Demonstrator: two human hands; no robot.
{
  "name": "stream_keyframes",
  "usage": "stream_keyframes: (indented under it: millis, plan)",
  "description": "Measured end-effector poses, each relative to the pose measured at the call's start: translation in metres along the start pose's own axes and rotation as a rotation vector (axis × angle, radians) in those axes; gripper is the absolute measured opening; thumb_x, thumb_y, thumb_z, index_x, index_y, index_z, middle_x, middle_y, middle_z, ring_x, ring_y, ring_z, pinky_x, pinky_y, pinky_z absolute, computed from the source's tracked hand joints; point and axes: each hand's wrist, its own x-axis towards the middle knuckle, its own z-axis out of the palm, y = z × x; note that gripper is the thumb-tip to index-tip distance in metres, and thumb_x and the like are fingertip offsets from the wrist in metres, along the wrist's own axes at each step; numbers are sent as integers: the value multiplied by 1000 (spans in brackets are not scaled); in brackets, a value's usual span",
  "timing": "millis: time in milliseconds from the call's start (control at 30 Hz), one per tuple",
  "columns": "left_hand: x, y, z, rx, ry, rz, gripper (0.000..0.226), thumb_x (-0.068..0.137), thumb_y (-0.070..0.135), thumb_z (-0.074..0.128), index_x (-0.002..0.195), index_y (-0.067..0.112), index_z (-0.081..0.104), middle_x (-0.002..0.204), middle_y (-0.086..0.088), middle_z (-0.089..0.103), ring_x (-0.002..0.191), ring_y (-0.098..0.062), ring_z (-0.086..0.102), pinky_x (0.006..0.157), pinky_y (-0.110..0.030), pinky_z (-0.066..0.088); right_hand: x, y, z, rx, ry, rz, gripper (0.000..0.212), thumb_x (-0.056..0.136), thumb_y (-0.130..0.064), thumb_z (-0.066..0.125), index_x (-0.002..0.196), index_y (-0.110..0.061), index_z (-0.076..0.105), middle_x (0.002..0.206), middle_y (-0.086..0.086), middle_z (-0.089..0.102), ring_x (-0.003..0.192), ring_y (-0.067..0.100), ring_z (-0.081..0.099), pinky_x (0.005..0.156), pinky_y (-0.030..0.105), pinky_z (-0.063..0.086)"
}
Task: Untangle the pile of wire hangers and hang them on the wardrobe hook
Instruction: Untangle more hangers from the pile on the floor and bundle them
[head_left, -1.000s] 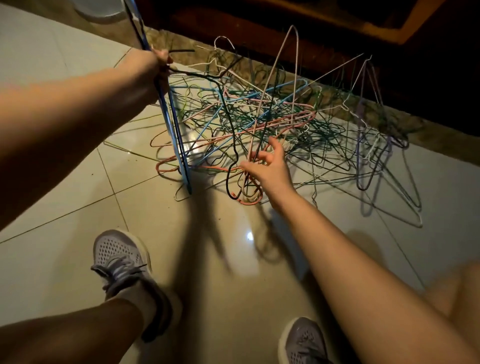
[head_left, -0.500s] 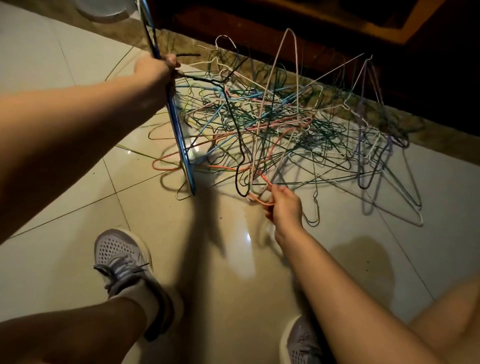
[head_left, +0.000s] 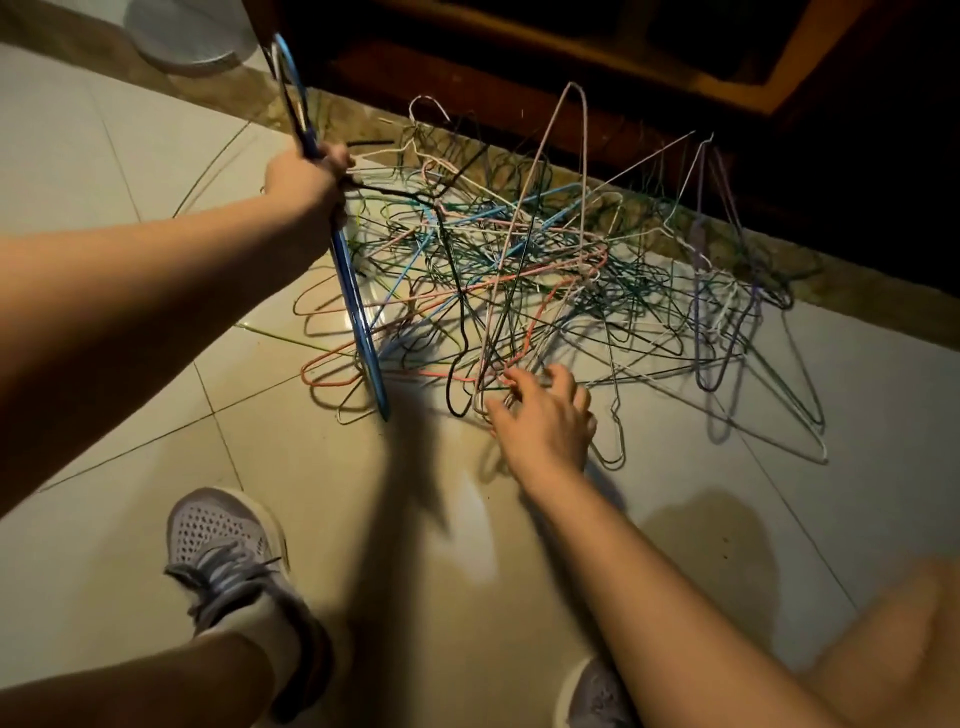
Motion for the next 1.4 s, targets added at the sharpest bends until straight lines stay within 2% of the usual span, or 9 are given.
stream_keyframes:
  millis: [233,433,567,767,1000,1100,1200,1300,1400]
  plan:
    - [-5,-3,-1,-42,-8,-57,18,97,13,42,82,18,49,73,-1,51,47,-4,39,38,-15,30,36,-31,2,150,-88,75,39,92,-38,49,125,-18,53,124,7,59,114,29,53,89,34,43]
    - [-5,-1,1,-39,-51,-47,20,98,14,40,82,19,52,72,2,52,46,-3,38,42,-15,29,44,-43,5,162,-69,155,33,87,-24,55,116,-10,45,118,12,60,105,32,58,78,33,45]
    - [-5,-2,2,-17,-44,-50,13,97,17,45,87,19,53,75,2,53,51,-4,37,42,-15,31,45,-46,7,45,4,68,41,86,-15,53,122,-7,35,135,12,38,110,32,55,80,33,45]
    - [-9,-1,-4,-65,-90,-59,10,97,18,47,89,17,53,77,0,53,52,-4,36,42,-14,32,49,-40,11,-30,55,-65,47,88,-4,41,133,-16,34,134,7,36,109,28,54,84,33,45]
    - [-17,-3,-9,-64,-106,-89,10,97,18,46,90,18,54,81,-1,50,57,-6,35,49,-17,32,51,-34,12,162,16,-37,55,86,3,40,138,-14,41,133,7,40,115,25,48,96,25,37]
    - [-18,-2,-8,-70,-101,-87,10,97,17,46,91,16,53,80,-1,52,56,-7,34,50,-19,31,56,-36,11,322,-1,107,52,82,7,43,130,-13,49,131,7,44,115,24,49,96,23,37]
    - [-19,-3,-8,-70,-125,-78,7,97,16,46,95,12,52,79,-2,53,53,-7,32,41,-15,32,64,-39,7,463,-19,238,43,78,8,45,113,-14,56,118,9,54,103,25,55,83,26,44]
    - [-19,-4,-9,-62,-130,-77,7,97,14,46,98,10,52,79,-4,52,52,-8,30,36,-13,30,65,-41,3,536,40,215,41,77,11,41,96,-19,61,108,6,58,95,23,55,73,22,40]
    - [-21,-2,-8,-74,-131,-67,7,96,14,47,91,15,52,78,-2,53,53,-8,31,37,-13,30,61,-42,2,516,107,123,31,82,4,49,102,-15,62,118,5,52,103,22,53,81,20,37]
